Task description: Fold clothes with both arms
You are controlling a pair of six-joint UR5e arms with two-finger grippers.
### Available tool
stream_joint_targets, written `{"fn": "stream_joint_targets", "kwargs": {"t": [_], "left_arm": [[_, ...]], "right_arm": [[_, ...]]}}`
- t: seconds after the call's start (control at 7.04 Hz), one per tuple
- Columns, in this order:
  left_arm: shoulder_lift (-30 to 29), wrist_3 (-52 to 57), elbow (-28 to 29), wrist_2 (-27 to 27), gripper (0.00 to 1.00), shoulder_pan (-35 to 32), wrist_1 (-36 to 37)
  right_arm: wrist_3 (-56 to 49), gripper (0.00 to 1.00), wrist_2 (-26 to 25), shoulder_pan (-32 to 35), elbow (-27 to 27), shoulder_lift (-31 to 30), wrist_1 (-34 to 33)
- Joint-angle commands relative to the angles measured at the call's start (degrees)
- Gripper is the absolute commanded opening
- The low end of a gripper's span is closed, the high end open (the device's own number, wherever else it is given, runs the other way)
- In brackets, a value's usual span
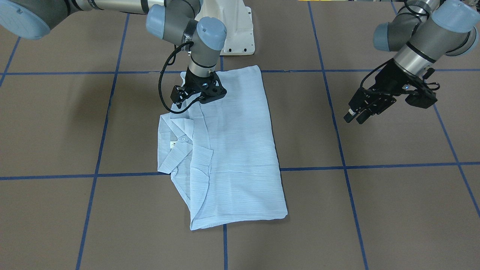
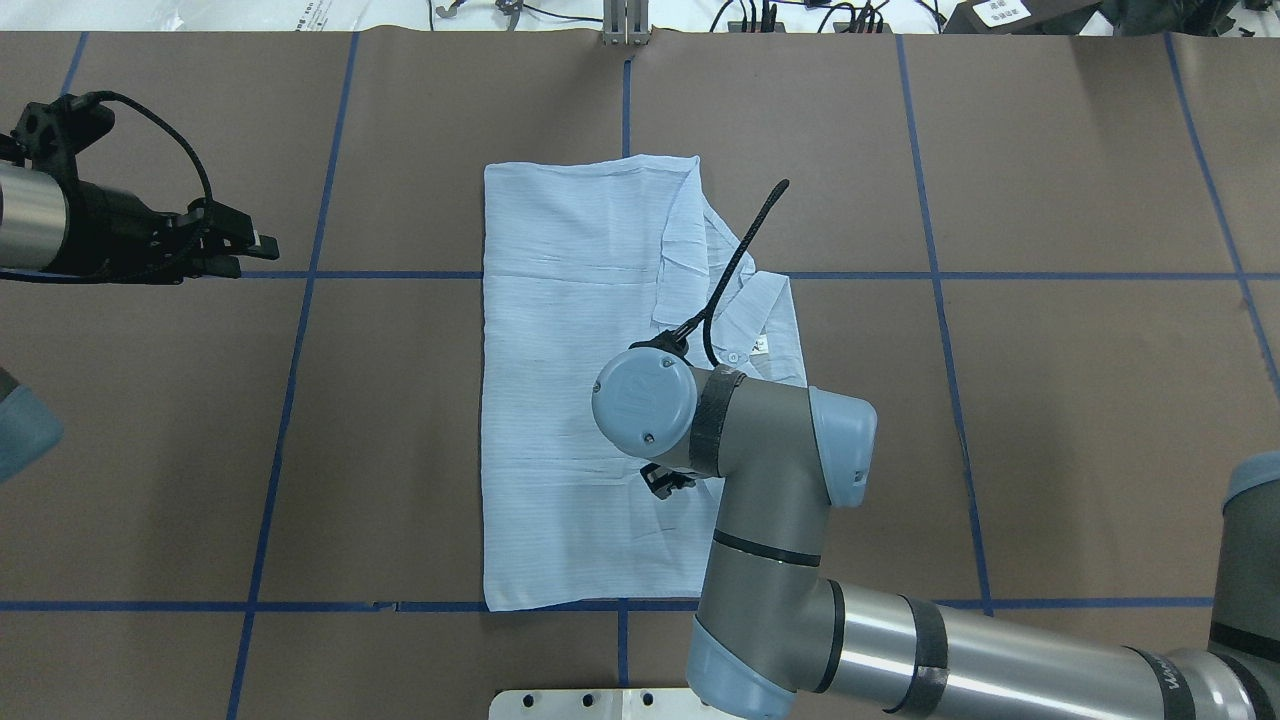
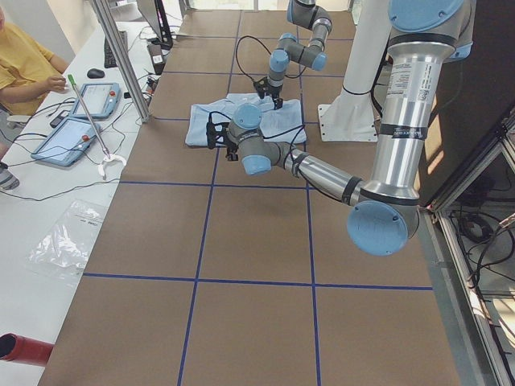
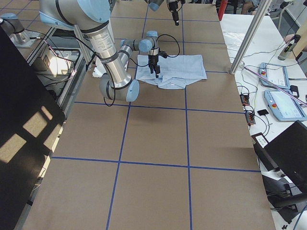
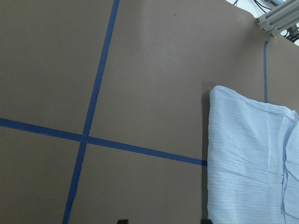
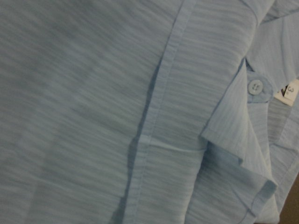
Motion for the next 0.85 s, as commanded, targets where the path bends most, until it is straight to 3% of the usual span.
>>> {"fn": "stream_joint_targets", "kwargs": {"t": [0.0, 0.43, 0.71], "left_arm": [[0.0, -0.1, -0.1, -0.1, 0.6, 0.0, 0.0], [-0.1, -0.1, -0.1, -0.1, 0.6, 0.1, 0.0], [-0.1, -0.1, -0.1, -0.2, 0.6, 0.1, 0.0]], "right_arm": [[-0.7, 1.0, 0.1, 0.2, -0.1, -0.7, -0.2], [-3.7, 1.0, 0.7, 2.5, 0.8, -3.4, -0.1], [-12.0, 1.0, 1.8, 7.2, 4.5, -7.6, -1.6]]}}
